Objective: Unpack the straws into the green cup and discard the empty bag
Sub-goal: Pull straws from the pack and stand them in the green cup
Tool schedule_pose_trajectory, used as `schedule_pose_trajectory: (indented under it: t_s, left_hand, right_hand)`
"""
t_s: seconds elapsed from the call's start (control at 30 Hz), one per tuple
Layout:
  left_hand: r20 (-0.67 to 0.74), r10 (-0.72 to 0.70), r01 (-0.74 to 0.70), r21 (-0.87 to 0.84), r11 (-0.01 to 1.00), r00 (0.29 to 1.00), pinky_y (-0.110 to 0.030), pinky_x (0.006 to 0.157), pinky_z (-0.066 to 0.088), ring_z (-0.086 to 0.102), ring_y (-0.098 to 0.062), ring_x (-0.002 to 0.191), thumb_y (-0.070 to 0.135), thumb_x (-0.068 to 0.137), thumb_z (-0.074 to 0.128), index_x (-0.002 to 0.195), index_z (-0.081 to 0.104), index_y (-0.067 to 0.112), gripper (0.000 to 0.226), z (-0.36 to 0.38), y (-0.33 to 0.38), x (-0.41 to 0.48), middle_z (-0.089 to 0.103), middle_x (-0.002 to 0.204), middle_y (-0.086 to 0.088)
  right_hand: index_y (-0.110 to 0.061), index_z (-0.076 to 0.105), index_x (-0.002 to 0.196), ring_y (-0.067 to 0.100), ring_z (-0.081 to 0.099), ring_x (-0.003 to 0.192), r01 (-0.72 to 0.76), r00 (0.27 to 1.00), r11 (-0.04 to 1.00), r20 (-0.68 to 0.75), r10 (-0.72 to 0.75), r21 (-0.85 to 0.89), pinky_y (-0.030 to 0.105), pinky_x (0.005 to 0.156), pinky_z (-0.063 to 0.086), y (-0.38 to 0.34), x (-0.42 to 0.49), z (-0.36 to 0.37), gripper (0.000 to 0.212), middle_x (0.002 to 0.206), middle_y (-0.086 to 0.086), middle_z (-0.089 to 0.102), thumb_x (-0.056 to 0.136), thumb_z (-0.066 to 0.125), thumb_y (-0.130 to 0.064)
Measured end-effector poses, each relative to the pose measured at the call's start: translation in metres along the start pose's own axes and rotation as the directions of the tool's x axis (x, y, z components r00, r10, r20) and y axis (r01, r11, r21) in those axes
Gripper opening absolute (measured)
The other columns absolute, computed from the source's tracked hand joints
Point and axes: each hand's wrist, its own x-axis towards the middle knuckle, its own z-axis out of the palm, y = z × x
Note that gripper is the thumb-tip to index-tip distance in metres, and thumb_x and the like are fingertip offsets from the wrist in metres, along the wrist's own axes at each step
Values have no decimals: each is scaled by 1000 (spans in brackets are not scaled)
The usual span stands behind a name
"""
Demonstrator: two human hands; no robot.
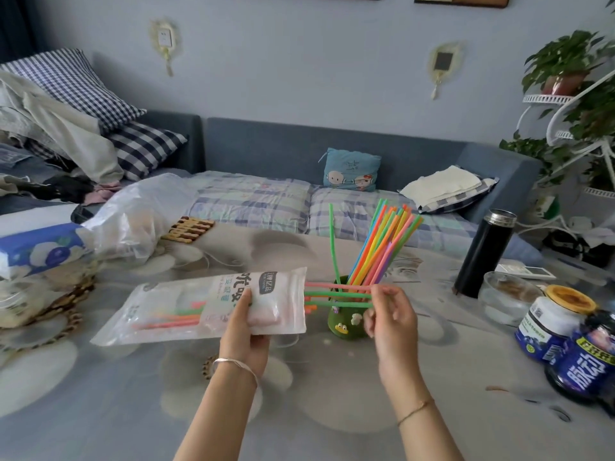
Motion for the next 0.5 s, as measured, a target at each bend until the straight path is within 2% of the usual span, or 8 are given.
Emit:
schedule_pose_trajectory:
  t_s: [0.07,0.13,0.17,0.27,0.33,0.4,0.43,0.5]
  left_hand:
    - [14,-10,10,-15,1000,1000,-35,84,56,60,-21,115,21,93,53,135,48,11,43,1,-3,-1,60,131,-9]
    - [23,-41,41,6,999,999,-29,66,59,64,-17,102,22,94,52,131,51,12,39,5,-11,-4,65,122,-7]
    - [21,-59,58,28,998,998,-28,65,59,64,-17,100,22,93,52,130,52,12,38,7,-15,-6,66,120,-6]
    - [31,-94,91,89,992,995,-33,83,52,60,-22,114,25,91,56,132,53,10,44,9,-27,-8,63,128,-10]
    - [39,-102,97,98,990,994,-36,90,50,58,-24,118,26,91,57,133,53,11,45,7,-30,-6,62,129,-10]
    - [26,-82,80,86,993,996,-44,94,47,58,-27,118,26,91,56,134,51,13,46,5,-29,-1,62,129,-10]
    - [24,-76,74,83,994,997,-45,93,46,60,-26,114,26,91,55,133,51,13,45,4,-27,0,63,127,-9]
    - [45,-64,61,67,996,997,-41,83,49,66,-20,93,26,93,53,124,55,15,34,3,-23,2,70,109,-5]
  right_hand:
    - [-14,54,82,6,34,36,-101,995,990,-18,103,94,18,36,25,-2,0,-2,11,46,-7,40,90,57,-20]
    - [-18,58,85,6,36,39,-195,980,975,50,191,103,20,37,24,2,-4,2,16,49,-7,42,82,65,-32]
    - [-19,60,86,6,39,40,-227,971,972,89,221,57,19,37,25,5,-8,6,19,52,-7,45,80,66,-36]
    - [-17,66,91,5,48,44,-294,950,955,94,298,-47,16,39,35,11,-14,16,18,62,-5,59,86,62,-34]
    - [-17,64,83,6,47,41,-275,961,961,39,275,-10,18,40,34,8,-11,17,16,55,-5,58,90,58,-30]
    - [-15,58,72,6,40,34,-190,981,981,-28,192,43,18,37,29,1,-7,12,24,42,-6,48,92,54,-27]
    - [-13,55,69,6,38,32,-150,985,985,-76,157,85,17,35,28,-4,-6,8,27,39,-7,45,93,52,-26]
    - [-11,52,67,1,41,33,-101,976,980,-171,131,172,13,34,31,-13,-3,1,31,40,-8,45,95,49,-23]
